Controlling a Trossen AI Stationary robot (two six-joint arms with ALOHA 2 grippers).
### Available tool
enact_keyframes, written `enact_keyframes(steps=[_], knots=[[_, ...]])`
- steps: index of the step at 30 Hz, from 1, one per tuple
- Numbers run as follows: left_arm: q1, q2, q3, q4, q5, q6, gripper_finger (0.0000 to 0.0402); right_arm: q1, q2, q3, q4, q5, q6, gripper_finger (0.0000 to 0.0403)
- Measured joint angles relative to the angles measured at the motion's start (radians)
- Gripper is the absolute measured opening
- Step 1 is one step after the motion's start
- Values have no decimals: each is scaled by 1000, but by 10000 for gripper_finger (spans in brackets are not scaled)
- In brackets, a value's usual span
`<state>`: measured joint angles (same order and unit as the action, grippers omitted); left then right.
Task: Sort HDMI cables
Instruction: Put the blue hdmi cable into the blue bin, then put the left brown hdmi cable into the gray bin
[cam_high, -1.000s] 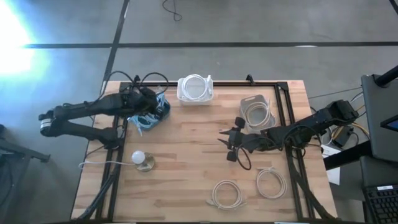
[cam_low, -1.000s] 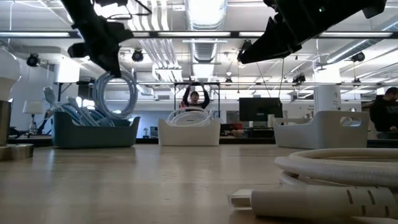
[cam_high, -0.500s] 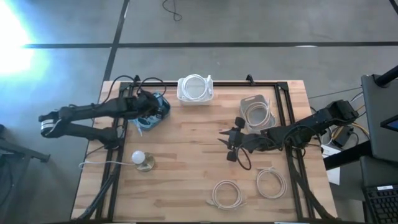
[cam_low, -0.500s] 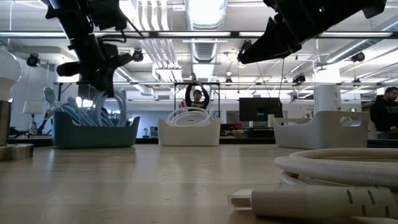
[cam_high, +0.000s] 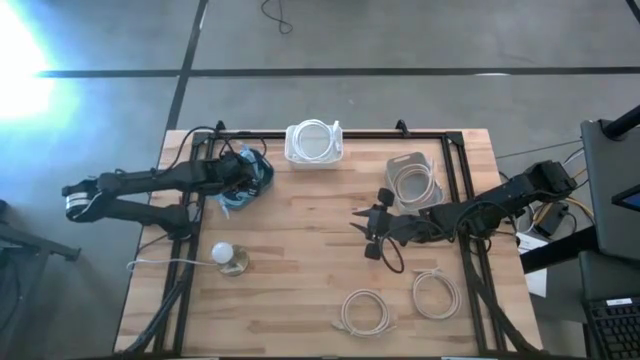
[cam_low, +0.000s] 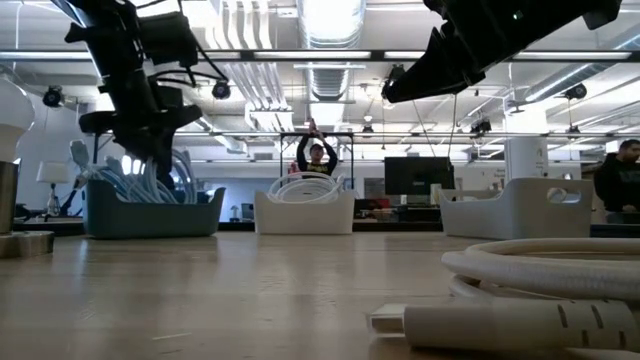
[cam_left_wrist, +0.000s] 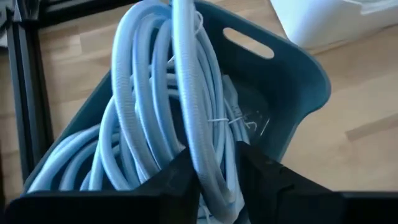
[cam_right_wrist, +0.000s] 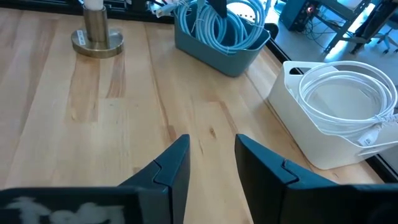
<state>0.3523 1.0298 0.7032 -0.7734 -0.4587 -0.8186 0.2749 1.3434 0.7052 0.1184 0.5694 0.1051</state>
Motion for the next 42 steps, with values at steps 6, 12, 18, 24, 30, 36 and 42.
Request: enact_keyframes(steps=[6,12,18,24,30,36,42], knots=[[0,0,64,-112,-3,59,133,0,0,0,0,0,0,125],[0,0,172,-322,-58,60,147,0,0,0,0,0,0,132],[0,0,265,-390,-84,90,147,0,0,0,0,-2,0,128],[-13,-1,318,-311,-83,209,145,0,0,0,-2,-142,35,129],[-46,0,303,-83,14,509,143,0,0,0,-50,-303,128,151],[-79,3,298,123,131,662,135,10,0,0,-135,-426,274,184],[-81,3,294,170,132,717,126,48,45,-1,-166,-490,361,204]])
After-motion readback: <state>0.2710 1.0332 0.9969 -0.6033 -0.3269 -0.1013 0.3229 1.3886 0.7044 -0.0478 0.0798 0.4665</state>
